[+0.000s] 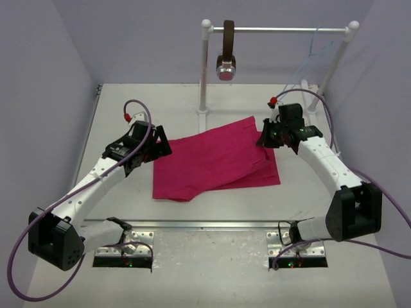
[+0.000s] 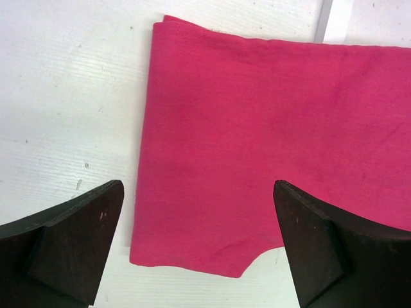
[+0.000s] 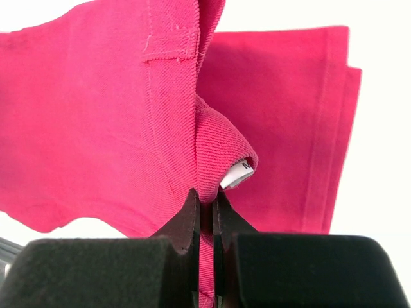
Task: Place the trousers on the hanger
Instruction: Fold the trousers at the center of the board.
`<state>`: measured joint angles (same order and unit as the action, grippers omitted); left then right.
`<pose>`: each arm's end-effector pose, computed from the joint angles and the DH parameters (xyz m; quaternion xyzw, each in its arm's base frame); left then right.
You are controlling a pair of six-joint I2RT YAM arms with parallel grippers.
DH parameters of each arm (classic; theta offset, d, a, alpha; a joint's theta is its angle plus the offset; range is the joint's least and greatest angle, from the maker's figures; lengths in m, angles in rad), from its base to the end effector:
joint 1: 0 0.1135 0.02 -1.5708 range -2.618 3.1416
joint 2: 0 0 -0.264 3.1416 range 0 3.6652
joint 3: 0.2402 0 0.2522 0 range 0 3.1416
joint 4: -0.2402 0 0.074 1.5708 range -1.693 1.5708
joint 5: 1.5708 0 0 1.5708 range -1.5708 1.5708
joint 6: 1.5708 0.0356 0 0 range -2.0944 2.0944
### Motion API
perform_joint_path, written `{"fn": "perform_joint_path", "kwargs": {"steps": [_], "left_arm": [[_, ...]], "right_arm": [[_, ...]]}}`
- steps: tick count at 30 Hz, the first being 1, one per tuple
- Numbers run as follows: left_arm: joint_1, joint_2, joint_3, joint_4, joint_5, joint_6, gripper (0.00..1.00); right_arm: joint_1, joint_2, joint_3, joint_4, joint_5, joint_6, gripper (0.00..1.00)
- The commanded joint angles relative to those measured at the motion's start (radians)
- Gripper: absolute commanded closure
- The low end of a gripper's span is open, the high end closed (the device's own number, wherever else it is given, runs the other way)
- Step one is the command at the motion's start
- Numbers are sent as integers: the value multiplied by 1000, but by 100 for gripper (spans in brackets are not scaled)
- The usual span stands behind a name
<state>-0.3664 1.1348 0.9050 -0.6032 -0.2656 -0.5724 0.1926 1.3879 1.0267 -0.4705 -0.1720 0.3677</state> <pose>0.2214 -0.0750 0.2753 -0.1425 0.9147 -0.0515 0.3746 0.2892 0.0626 0.2620 0.0503 0.9282 0.1765 0.3237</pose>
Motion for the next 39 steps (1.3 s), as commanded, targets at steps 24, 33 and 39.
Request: {"fn": "perform_joint_path", "kwargs": {"steps": [24, 33, 39], "left_arm": [[7, 162, -104, 177, -30, -83, 0], [7, 303, -148, 314, 13, -120, 0], [7, 369, -154, 324, -23, -135, 0]], "right_arm": [[-84, 252, -3, -50, 481, 103, 38], [56, 38, -164, -6, 313, 148, 37], [71, -159, -515, 135, 264, 268, 36]]}}
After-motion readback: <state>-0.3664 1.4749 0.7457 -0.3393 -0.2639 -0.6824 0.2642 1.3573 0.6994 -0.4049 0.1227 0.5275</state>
